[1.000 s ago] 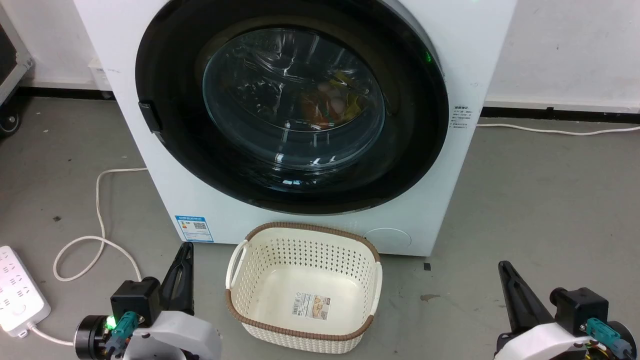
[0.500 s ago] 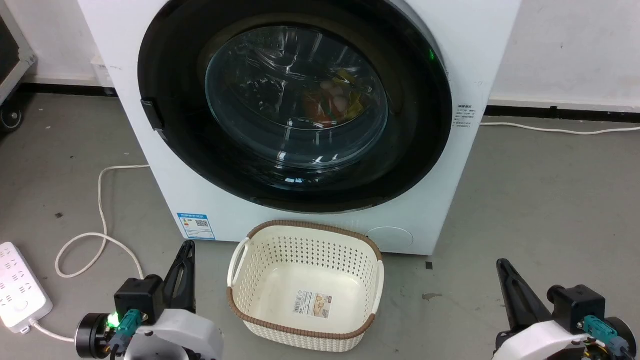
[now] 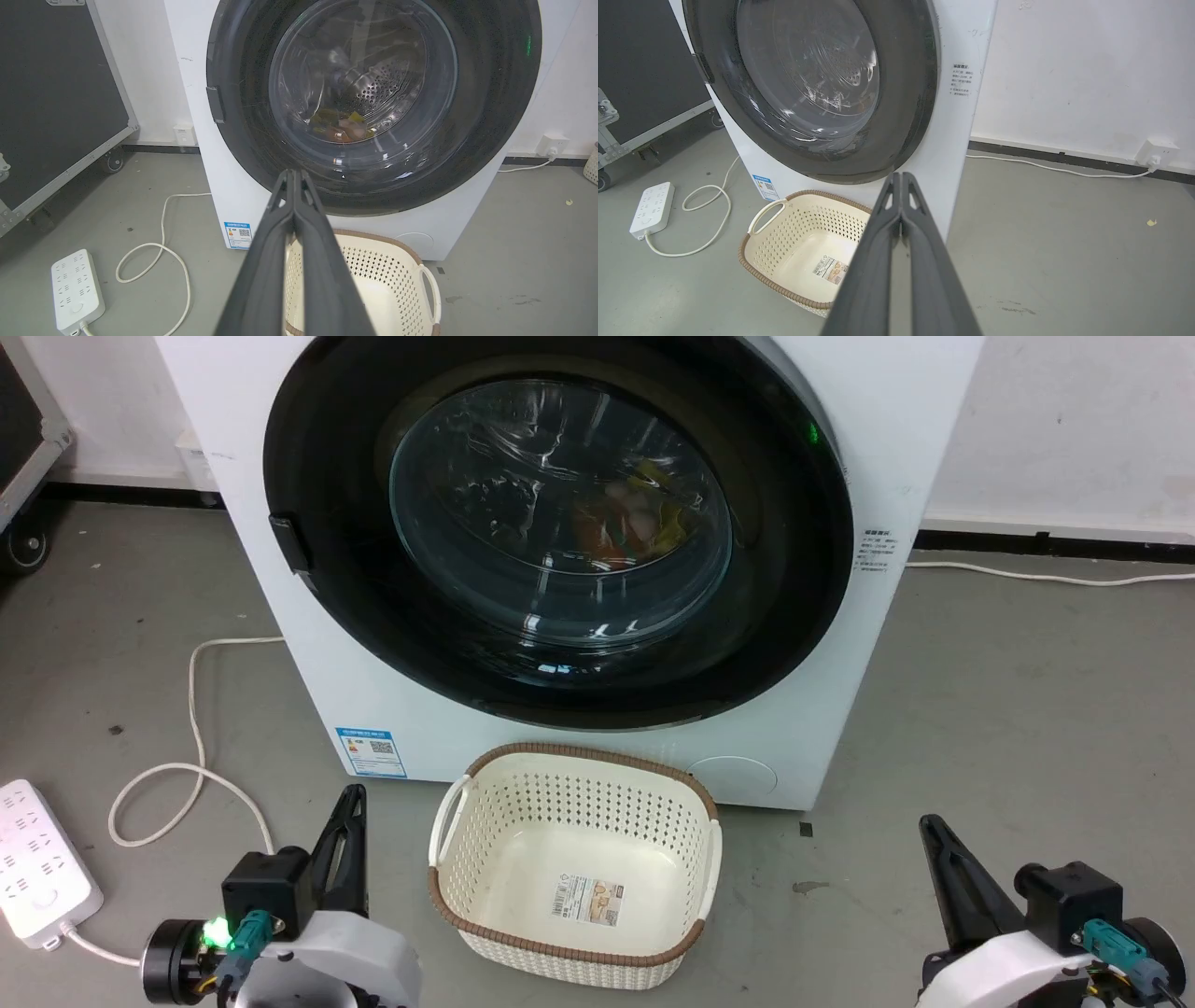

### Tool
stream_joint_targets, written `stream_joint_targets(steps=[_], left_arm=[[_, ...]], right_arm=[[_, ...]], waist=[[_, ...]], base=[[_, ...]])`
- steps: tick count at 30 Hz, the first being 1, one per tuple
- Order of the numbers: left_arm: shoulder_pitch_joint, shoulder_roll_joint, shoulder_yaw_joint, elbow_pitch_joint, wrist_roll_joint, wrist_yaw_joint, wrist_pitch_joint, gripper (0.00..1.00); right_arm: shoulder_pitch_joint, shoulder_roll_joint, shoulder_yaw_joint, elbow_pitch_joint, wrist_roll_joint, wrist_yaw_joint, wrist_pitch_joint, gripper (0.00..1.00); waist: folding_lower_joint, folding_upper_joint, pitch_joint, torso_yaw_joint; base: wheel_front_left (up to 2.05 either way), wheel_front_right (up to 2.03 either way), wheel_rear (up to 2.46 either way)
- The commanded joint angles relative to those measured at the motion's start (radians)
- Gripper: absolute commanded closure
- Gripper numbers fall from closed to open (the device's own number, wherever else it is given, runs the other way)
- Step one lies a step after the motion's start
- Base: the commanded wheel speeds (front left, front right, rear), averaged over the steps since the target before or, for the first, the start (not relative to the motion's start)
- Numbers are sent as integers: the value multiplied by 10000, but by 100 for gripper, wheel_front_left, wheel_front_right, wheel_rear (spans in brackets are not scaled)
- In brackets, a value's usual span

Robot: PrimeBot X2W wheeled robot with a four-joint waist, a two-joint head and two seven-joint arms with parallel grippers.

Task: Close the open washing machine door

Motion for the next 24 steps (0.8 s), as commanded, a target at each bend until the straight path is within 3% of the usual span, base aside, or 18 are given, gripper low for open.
stream_joint_targets(steps=[1,24], left_arm=[[174,-91,81,-69,134,-39,40,100],[276,-600,537,-346,1001,-252,498,100]], right_arm=[[-152,-8,14,-88,-111,-5,24,100],[-229,-11,54,-276,-445,-7,221,100]], waist=[[0,0,4,5],[0,0,98,123]], base=[[0,0,0],[0,0,0]])
